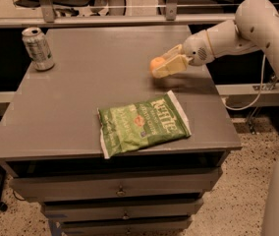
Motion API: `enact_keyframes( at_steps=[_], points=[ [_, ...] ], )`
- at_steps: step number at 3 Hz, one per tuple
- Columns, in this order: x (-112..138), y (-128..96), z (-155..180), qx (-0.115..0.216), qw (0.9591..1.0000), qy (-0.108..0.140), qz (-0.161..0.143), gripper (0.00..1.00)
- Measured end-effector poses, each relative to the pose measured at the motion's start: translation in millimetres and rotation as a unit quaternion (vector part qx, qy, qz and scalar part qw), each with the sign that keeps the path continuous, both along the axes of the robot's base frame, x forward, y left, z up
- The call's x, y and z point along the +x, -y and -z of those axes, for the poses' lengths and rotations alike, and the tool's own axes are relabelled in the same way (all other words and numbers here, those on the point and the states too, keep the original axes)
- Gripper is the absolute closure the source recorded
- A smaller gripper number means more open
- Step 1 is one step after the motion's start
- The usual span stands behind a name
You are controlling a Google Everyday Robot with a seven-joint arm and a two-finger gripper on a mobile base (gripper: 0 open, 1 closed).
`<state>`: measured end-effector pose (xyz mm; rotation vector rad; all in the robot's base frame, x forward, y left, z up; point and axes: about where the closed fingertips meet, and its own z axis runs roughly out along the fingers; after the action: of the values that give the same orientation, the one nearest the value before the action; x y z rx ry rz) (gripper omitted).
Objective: Move orange near green jalapeno chip bag
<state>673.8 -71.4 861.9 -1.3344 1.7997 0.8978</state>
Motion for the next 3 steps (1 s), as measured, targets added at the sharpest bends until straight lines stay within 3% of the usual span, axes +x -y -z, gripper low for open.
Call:
enact_keyframes(
  at_steps=[1, 3],
  points=[
    [-33.1, 4.7, -0.4, 0.013, 0.9994, -0.015, -0.03, 1.0],
    [-80.5, 1.7, 5.7, 0.036, 0.9961, 0.001, -0.081, 1.0]
  ],
)
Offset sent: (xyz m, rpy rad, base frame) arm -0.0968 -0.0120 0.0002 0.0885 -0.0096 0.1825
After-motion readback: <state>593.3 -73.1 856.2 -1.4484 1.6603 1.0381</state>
